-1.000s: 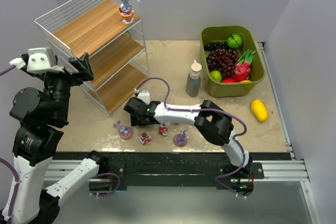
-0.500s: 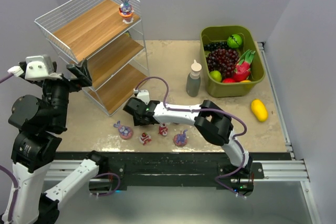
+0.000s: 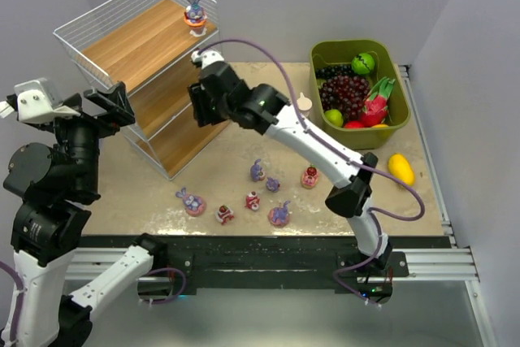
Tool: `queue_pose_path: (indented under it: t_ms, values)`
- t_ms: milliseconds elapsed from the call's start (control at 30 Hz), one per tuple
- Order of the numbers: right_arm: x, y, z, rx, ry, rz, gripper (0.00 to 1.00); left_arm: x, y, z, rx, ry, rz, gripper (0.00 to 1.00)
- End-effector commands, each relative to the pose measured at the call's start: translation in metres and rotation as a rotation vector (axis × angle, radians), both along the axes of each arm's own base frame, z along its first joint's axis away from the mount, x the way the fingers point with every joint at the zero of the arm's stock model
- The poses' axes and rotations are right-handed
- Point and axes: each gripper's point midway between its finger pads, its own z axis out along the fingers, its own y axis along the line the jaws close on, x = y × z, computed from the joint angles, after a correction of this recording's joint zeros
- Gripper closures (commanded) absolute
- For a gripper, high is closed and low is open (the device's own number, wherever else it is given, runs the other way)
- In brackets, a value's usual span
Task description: Place and organize the plastic toys onto the shelf
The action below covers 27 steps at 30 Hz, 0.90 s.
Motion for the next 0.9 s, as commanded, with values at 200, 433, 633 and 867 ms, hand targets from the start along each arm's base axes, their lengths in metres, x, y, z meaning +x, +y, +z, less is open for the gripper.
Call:
queue_pose_path:
  t_ms: [200, 433, 633, 867]
  values:
    - [-0.003, -0.041, 0.14, 0.069, -0.373, 0.144, 0.96, 0.013, -0.003, 0.016, -0.04, -0.017, 0.022, 0.01]
    - [-0.005, -0.045, 0.22, 0.243, -0.592, 0.137, 0.97, 0.027, -0.017, 0.028, -0.013, 0.003, -0.022, 0.01]
    - [-0.004, -0.031, 0.233, 0.251, -0.741, 0.219, 1.0, 0.042, -0.04, 0.038, -0.02, 0.022, -0.11, 0.02]
    - [-0.008, -0.015, 0.237, 0.231, -0.878, 0.325, 1.0, 0.053, -0.075, 0.052, 0.002, 0.025, -0.27, 0.02]
